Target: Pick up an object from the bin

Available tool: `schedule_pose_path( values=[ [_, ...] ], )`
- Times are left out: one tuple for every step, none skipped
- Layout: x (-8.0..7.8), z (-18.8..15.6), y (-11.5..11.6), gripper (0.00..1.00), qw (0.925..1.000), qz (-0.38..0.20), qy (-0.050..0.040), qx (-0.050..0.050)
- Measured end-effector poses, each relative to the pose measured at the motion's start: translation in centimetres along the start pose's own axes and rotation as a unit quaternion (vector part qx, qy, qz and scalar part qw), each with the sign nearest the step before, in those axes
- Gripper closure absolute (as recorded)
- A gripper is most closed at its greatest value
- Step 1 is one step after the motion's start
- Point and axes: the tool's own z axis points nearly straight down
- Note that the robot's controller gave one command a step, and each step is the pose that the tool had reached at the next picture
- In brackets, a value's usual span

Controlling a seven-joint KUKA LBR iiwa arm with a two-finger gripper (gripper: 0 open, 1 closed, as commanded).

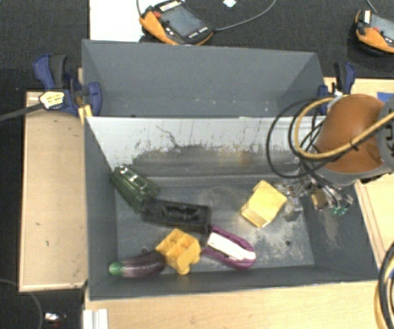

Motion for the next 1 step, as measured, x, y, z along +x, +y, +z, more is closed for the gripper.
schedule_pose_path(
  values=[
    [1.98,-10.99,-0.35,1.00,1.0000,-0.005,0.0013,0.000]
  ],
)
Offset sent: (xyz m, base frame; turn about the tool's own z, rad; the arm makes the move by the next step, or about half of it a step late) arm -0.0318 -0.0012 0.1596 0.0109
